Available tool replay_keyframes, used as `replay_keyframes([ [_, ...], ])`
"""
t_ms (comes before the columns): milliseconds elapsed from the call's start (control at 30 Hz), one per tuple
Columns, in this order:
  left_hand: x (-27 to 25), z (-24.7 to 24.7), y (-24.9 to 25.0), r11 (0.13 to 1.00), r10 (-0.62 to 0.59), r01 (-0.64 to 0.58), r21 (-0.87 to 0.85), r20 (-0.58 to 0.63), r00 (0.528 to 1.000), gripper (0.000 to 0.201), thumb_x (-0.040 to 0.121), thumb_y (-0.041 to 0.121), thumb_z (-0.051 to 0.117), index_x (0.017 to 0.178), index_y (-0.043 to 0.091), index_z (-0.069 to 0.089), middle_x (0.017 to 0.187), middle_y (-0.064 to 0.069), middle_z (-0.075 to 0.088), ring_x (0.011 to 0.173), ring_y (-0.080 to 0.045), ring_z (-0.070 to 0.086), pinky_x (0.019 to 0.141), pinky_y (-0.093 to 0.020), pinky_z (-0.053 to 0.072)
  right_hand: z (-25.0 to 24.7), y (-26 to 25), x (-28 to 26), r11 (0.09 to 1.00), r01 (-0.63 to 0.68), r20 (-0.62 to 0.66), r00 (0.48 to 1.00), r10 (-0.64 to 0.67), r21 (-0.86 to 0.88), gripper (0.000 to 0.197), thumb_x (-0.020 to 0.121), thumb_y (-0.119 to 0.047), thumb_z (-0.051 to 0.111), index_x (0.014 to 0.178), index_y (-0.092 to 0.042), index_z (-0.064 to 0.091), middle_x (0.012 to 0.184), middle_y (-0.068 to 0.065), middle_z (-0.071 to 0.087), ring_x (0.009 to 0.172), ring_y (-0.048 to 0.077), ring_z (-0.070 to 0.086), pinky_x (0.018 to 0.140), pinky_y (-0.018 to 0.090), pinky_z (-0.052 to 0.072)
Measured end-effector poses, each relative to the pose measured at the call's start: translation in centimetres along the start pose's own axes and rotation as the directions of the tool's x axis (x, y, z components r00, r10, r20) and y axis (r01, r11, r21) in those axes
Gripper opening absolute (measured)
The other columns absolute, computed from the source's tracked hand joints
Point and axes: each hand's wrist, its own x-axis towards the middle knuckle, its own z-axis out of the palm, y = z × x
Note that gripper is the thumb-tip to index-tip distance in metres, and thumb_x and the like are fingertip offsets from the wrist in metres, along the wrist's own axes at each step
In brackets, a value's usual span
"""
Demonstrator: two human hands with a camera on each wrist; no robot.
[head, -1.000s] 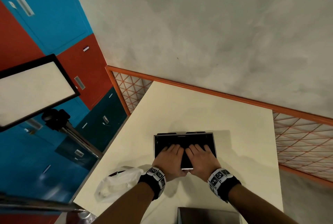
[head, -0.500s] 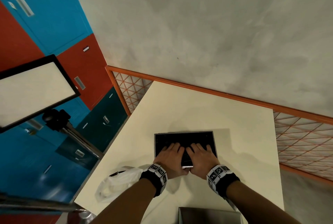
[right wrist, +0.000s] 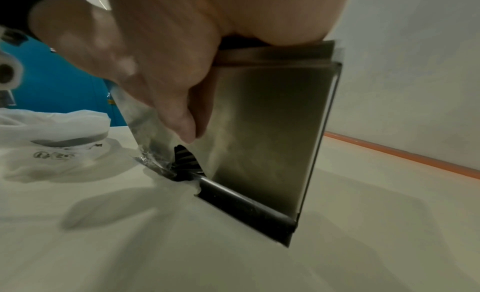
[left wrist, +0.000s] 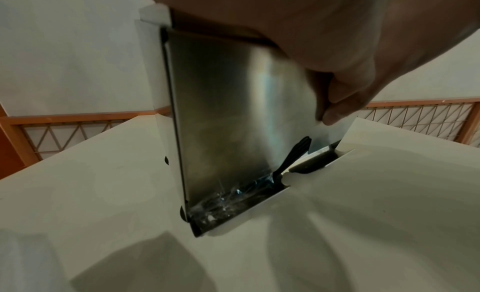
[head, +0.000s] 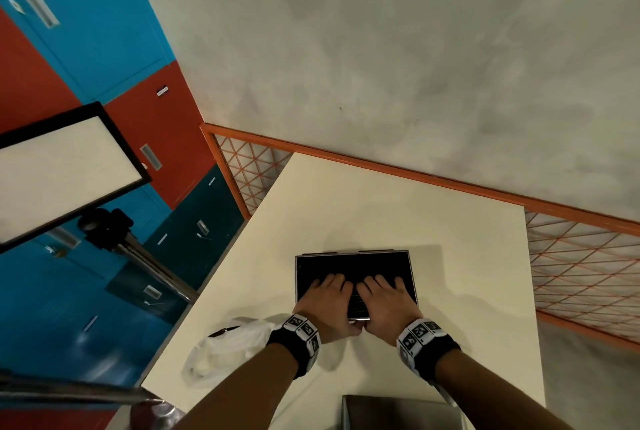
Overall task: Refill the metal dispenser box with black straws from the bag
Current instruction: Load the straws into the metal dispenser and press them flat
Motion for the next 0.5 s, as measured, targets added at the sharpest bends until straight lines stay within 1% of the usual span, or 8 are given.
replay_keyframes([
  [100,0.12,-0.1,-0.03,1.0,0.006,-0.006,-0.016,-0.013,1.0,0.071,0.074,0.066,0.053,0.123,0.016,0.051,0.125,-0.004,0.055,0.117,-0.024,0.05,0.099,-0.039,0.042,-0.16,-0.07,0.17,1.0,-0.028,0.029,0.999,0.028,0.013,0.051,0.059,-0.04,0.061,0.106,-0.023,0.056,0.097,0.0,0.062,0.092,0.024,0.058,0.079,0.049,0.043],
  [233,0.38,-0.24,-0.18,0.999,0.013,-0.014,-0.05,-0.014,1.0,0.069,0.074,0.063,0.056,0.124,0.015,0.052,0.122,-0.003,0.057,0.114,-0.024,0.053,0.096,-0.037,0.046,-0.42,0.01,0.51,1.0,-0.028,0.051,0.998,0.028,0.008,0.054,0.066,-0.042,0.057,0.117,-0.023,0.051,0.112,0.001,0.059,0.104,0.025,0.057,0.088,0.051,0.039],
  [333,0.54,-0.2,-0.17,0.996,0.006,-0.005,-0.085,0.005,1.0,0.069,0.073,0.062,0.057,0.125,0.016,0.052,0.12,-0.002,0.059,0.112,-0.024,0.055,0.094,-0.037,0.048,-0.26,0.15,0.64,0.999,-0.031,0.074,0.997,0.03,0.017,0.059,0.063,-0.044,0.06,0.117,-0.023,0.054,0.121,0.002,0.059,0.107,0.025,0.057,0.088,0.051,0.041],
  [400,0.58,-0.26,-0.15,0.994,-0.004,0.005,-0.106,0.011,1.0,0.069,0.073,0.062,0.059,0.125,0.017,0.051,0.12,-0.002,0.06,0.111,-0.024,0.056,0.091,-0.037,0.05,-0.11,0.23,0.6,1.0,-0.021,0.052,0.998,0.02,0.011,0.059,0.061,-0.044,0.061,0.115,-0.022,0.055,0.125,0.004,0.055,0.109,0.026,0.055,0.086,0.051,0.043],
  [500,0.61,-0.25,-0.19,0.995,-0.01,0.011,-0.1,0.012,1.0,0.068,0.072,0.062,0.058,0.123,0.017,0.051,0.119,-0.001,0.06,0.111,-0.023,0.056,0.088,-0.037,0.052,-0.04,0.3,0.47,1.0,-0.017,0.015,1.0,0.017,-0.004,0.054,0.059,-0.043,0.061,0.108,-0.022,0.058,0.117,0.003,0.055,0.103,0.026,0.053,0.082,0.049,0.045],
])
